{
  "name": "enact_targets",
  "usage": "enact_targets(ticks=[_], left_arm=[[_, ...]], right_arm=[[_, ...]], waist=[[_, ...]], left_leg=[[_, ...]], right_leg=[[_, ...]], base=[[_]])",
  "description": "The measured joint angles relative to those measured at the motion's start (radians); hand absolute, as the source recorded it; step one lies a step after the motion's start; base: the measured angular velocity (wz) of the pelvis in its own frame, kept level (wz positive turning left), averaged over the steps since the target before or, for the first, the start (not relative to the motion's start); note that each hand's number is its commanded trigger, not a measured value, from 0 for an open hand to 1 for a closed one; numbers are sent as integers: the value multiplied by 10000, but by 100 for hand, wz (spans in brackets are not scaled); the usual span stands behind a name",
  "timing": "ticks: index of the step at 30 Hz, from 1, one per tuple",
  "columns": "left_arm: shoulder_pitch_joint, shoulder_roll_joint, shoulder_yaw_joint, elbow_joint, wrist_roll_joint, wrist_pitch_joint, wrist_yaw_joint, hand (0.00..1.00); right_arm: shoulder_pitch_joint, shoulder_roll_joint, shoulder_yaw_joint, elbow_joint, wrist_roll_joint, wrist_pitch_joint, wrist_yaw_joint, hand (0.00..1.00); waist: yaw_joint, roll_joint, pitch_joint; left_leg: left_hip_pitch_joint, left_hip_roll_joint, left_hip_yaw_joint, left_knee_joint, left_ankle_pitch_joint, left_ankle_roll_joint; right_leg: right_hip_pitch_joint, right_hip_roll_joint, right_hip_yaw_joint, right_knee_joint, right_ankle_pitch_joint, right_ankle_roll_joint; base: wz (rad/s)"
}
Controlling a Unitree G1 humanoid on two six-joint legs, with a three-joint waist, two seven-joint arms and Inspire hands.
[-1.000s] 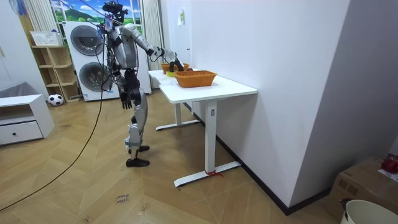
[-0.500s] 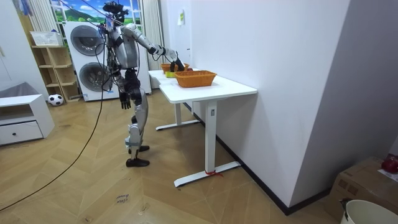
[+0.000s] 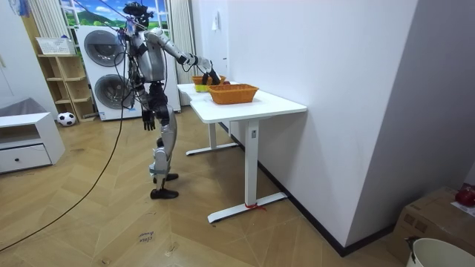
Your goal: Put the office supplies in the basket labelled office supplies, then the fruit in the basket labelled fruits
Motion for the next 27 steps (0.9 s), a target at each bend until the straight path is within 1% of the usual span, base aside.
enact_targets(ticks=[2,5,6,7,8,9,10,11,13,14,15,16,17,19,20,21,23,25,27], left_arm=[[-38,-1,18,26,-149,-51,49,0],[-19,-9,54,45,-171,-189,50,0],[-16,-10,78,46,-181,-222,51,0],[-20,-12,142,57,-184,-359,69,0],[-24,-15,165,59,-206,-419,98,0],[-35,-33,221,59,-363,-528,177,0],[-62,-75,220,58,-394,-646,264,0],[-75,-103,216,57,-416,-694,306,0],[-1,-191,220,101,-690,-938,380,0],[16,-208,225,123,-772,-1002,422,0],[14,-247,284,134,-854,-1075,523,0],[0,-261,433,134,-983,-1139,569,0],[9,-260,488,134,-996,-1174,572,0],[-49,-251,614,451,-1013,-1401,583,0],[-54,-255,610,526,-1016,-1510,636,0],[-52,-259,609,543,-1016,-1532,661,0],[-49,-260,604,576,-1014,-1582,669,0],[-36,-263,599,616,-1029,-1644,679,0],[-36,-265,600,577,-1053,-1670,687,0]], right_arm=[[66,0,15,-389,-68,-1,-6,100],[636,-88,-61,-1353,-266,-152,-57,100],[701,-88,-65,-1423,-282,-244,-90,100],[787,-89,-90,-1581,-306,-384,-159,100],[794,-89,-91,-1626,-308,-447,-183,100],[874,-103,-114,-1697,-337,-553,-274,100],[1134,-132,-263,-1911,-497,-683,-384,100],[1298,-132,-395,-2046,-537,-722,-433,100],[2016,-139,-901,-2736,-745,-803,-663,100],[2143,-154,-964,-2888,-807,-820,-713,100],[2329,-181,-1178,-3126,-832,-894,-777,100],[2448,-199,-1354,-3262,-843,-932,-927,100],[2449,-199,-1433,-3274,-881,-991,-1002,100],[2534,-277,-1854,-3606,-1111,-1085,-1289,100],[2561,-303,-2047,-3794,-1134,-1118,-1442,100],[2577,-307,-2139,-3895,-1128,-1121,-1522,100],[2769,-308,-2489,-4299,-991,-1257,-1722,100],[2800,-307,-2735,-4613,-781,-1411,-1880,100],[2863,-306,-2774,-5037,-899,-1409,-2015,100]], waist=[[-53,12,6],[-337,104,34],[-381,128,32],[-437,164,28],[-515,178,28],[-721,245,26],[-865,281,0],[-918,305,-12],[-957,437,-63],[-977,473,-77],[-1230,511,-85],[-1440,535,-96],[-1507,543,-101],[-1835,593,-100],[-1938,616,-103],[-2004,631,-101],[-2078,682,-90],[-2319,741,-97],[-2402,768,-104]], left_leg=[[-47,19,118,-2,0,0],[-57,12,274,6,1,3],[-57,14,302,-2,2,3],[-57,29,402,-21,2,4],[-57,36,427,-23,2,4],[-77,38,439,-25,2,4],[-75,46,525,-32,2,4],[-66,50,561,-46,2,4],[7,84,862,-207,14,24],[-6,89,920,-214,14,24],[-30,91,976,-214,18,27],[-24,115,1083,-225,19,27],[-19,128,1137,-225,19,26],[-3,136,1202,-232,18,26],[42,143,1262,-237,18,26],[79,151,1309,-244,18,26],[166,165,1398,-278,17,25],[198,168,1441,-328,17,25],[196,173,1497,-343,17,25]], right_leg=[[-113,4,182,15,0,0],[-186,-14,585,10,0,0],[-202,-15,651,10,0,0],[-268,-12,861,10,-1,-2],[-283,-10,934,8,-2,-3],[-309,-7,1016,4,-2,-4],[-332,-10,1086,5,-2,-4],[-343,-11,1109,7,-2,-4],[-475,-8,1404,24,-2,-4],[-476,-6,1462,30,-2,-4],[-514,-10,1480,27,-2,-4],[-551,1,1596,30,-2,-4],[-560,7,1622,31,-1,-5],[-578,10,1651,32,0,-7],[-574,17,1777,32,1,-7],[-558,21,1847,31,1,-7],[-530,25,1863,34,0,-7],[-534,24,1913,34,0,-7],[-565,30,2019,37,0,-7]], base=[[-18],[-14],[-23],[-22],[-19],[-10],[-9],[-24],[-42],[-36],[-23],[-21],[-19],[-14],[-14],[-17],[-13],[-7],[-8]])
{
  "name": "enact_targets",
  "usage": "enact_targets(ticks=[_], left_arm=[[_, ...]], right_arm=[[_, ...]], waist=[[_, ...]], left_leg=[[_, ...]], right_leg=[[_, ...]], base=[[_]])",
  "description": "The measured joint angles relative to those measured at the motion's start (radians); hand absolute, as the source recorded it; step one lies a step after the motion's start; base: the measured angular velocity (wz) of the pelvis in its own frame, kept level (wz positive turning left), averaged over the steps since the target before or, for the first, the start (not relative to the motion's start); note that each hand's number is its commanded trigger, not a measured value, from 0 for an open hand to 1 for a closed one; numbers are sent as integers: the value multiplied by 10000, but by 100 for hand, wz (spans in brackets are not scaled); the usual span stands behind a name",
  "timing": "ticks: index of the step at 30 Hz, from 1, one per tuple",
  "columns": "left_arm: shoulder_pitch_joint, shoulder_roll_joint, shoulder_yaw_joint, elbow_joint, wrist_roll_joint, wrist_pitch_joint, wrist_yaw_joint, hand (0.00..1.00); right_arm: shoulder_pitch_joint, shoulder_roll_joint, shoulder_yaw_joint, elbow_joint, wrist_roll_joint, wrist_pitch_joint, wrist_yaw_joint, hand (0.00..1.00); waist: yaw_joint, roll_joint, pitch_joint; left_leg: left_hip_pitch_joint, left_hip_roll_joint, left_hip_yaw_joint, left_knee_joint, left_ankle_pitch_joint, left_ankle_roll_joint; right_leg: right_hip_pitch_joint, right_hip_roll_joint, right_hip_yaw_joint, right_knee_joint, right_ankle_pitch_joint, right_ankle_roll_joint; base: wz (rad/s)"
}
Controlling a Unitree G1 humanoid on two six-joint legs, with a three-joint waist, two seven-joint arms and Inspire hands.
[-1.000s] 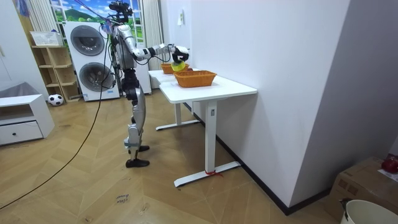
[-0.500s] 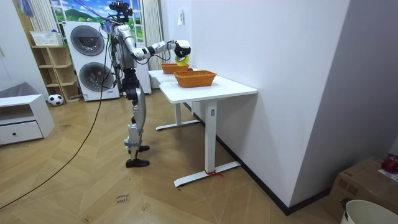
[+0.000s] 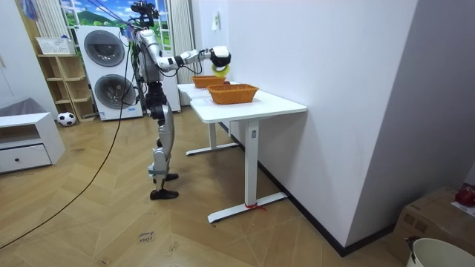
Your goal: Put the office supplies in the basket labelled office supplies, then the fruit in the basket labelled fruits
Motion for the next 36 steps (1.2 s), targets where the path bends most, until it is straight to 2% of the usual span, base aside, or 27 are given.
enact_targets(ticks=[4,6,10,15,21,36], left_arm=[[152,-2,34,14,-5,-20,49,0],[146,-6,52,7,2,-25,52,0],[154,-9,547,-16,134,-102,68,0],[302,1,769,-108,140,-159,262,0],[406,0,1033,-180,247,-161,280,0],[692,-8,1122,-303,310,-71,232,0]], right_arm=[[54,-3,-199,142,74,0,-573,100],[139,-4,-281,166,86,-1,-797,100],[478,-67,-402,239,157,-91,-1092,100],[956,-103,-763,286,194,-119,-1101,100],[986,-103,-777,475,150,-120,-1103,100],[1458,-112,-894,1312,247,-62,-1063,100]], waist=[[-212,-16,-1],[-210,-35,-13],[-304,-83,-47],[-312,-105,-65],[-389,-99,-62],[-424,71,-57]], left_leg=[[3,5,53,-1,0,0],[0,20,160,-8,0,0],[-5,31,242,-63,-1,0],[40,37,336,-101,-1,0],[129,77,501,-140,-3,-5],[175,118,531,-155,-5,-16]], right_leg=[[-18,4,19,5,0,0],[-71,5,55,8,0,0],[-129,5,66,8,0,0],[-150,14,223,7,0,0],[-149,44,291,7,0,-1],[-101,78,288,21,5,-9]], base=[[-3],[-14],[-8],[-5],[-8],[0]])
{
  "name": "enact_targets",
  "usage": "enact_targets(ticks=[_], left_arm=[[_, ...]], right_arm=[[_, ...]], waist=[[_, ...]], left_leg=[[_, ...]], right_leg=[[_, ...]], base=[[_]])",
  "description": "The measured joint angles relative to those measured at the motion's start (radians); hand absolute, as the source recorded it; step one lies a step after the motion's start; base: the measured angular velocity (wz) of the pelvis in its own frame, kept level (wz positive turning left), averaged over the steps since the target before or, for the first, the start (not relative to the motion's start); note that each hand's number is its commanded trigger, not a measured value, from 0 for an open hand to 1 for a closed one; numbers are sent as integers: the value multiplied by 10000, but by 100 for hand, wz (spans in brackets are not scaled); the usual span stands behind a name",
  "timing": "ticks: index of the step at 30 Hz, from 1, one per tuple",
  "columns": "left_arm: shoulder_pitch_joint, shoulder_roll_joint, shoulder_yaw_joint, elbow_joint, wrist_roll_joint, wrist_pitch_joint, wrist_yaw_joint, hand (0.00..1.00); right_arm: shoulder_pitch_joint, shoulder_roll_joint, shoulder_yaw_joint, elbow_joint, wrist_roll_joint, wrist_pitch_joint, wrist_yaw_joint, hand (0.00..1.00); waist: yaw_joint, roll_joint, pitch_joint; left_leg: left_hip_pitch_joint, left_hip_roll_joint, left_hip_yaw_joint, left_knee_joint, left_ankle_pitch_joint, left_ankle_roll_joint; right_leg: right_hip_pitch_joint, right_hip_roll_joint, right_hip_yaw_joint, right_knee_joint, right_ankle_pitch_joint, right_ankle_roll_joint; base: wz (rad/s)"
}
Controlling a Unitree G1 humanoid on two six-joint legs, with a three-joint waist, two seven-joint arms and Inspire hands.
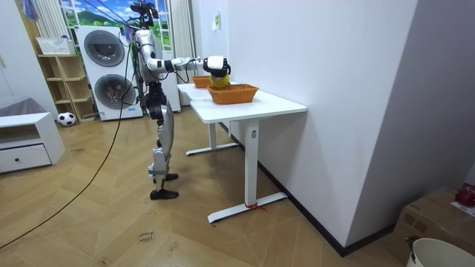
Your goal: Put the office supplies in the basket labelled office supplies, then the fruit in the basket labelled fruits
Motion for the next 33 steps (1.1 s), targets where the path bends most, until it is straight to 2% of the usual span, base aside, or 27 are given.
enact_targets(ticks=[11,12,14,15,33], left_arm=[[13,-7,-3,14,0,134,-15,0],[11,-8,-3,20,1,136,-15,0],[12,-8,-3,32,3,141,-15,0],[12,-8,-3,34,2,146,-16,0],[34,-65,-14,79,1,203,-15,0]], right_arm=[[0,0,0,0,-32,0,0,100],[0,0,0,8,-32,-1,0,93],[0,0,0,112,-31,-2,0,35],[0,0,1,227,-31,-2,2,0],[66,3,9,345,-99,-2,-8,0]], waist=[[-5,-48,-17],[2,-50,-16],[7,-58,-12],[15,-65,-8],[74,-131,37]], left_leg=[[6,2,-7,-2,-1,-2],[9,2,-7,-2,-1,-2],[18,2,-6,-2,-1,-2],[18,3,-7,-2,-1,-2],[126,28,0,-10,-16,-26]], right_leg=[[12,4,-10,1,0,0],[17,4,-9,1,0,0],[30,4,-7,0,0,0],[31,4,-7,1,0,0],[119,34,-6,-10,0,0]], base=[[0],[0],[0],[0],[0]])
